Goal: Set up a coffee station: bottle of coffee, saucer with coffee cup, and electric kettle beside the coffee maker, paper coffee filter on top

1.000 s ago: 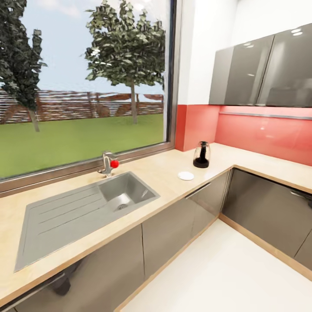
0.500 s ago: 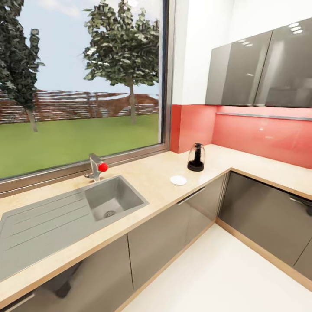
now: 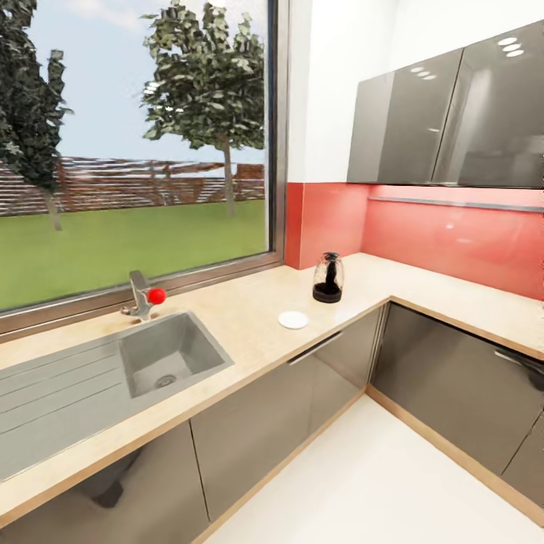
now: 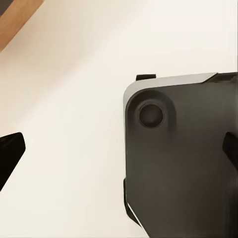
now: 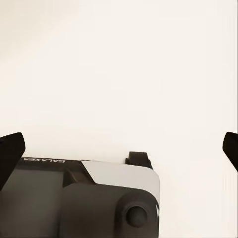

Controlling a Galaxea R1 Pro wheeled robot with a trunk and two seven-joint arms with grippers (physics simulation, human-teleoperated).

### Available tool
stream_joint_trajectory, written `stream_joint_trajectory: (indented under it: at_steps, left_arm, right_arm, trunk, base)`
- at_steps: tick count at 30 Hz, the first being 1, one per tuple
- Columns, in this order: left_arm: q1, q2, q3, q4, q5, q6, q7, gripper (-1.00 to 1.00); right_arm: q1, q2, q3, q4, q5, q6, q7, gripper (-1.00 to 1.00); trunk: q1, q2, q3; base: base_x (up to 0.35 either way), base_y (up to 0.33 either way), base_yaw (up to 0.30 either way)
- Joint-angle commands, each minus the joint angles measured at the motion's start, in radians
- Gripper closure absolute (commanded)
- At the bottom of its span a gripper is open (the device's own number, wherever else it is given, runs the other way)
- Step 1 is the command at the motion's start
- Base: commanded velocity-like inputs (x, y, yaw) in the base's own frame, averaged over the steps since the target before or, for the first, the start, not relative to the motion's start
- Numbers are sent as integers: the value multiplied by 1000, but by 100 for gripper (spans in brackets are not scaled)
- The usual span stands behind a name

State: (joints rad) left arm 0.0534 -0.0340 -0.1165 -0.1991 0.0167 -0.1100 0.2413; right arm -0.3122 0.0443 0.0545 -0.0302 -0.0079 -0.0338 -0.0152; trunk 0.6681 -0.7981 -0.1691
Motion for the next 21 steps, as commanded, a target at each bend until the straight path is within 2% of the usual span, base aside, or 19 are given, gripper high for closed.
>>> stream_joint_trajectory:
  at_steps: [1, 5, 13, 21]
  left_arm:
    - [0, 0, -8, -1, 2, 0, 7, -100]
    - [0, 0, -8, 0, 2, 0, 7, -100]
    - [0, 0, -8, -1, 2, 0, 7, -100]
    - [0, 0, -7, 0, 2, 0, 7, -100]
  right_arm:
    - [-1, 0, 5, 1, -1, -3, -2, -100]
    - [-1, 1, 5, 1, -1, -3, -2, -100]
    - [-1, 2, 5, 1, -1, -3, -2, -100]
    - [-1, 2, 5, 2, -1, -3, -2, -100]
  trunk:
    - [0, -1, -1]
    - [0, -1, -1]
    - [0, -1, -1]
    - [0, -1, -1]
  base:
    - [103, -270, 39]
    - [102, -270, 162]
    - [104, -270, 262]
    - [190, -269, 276]
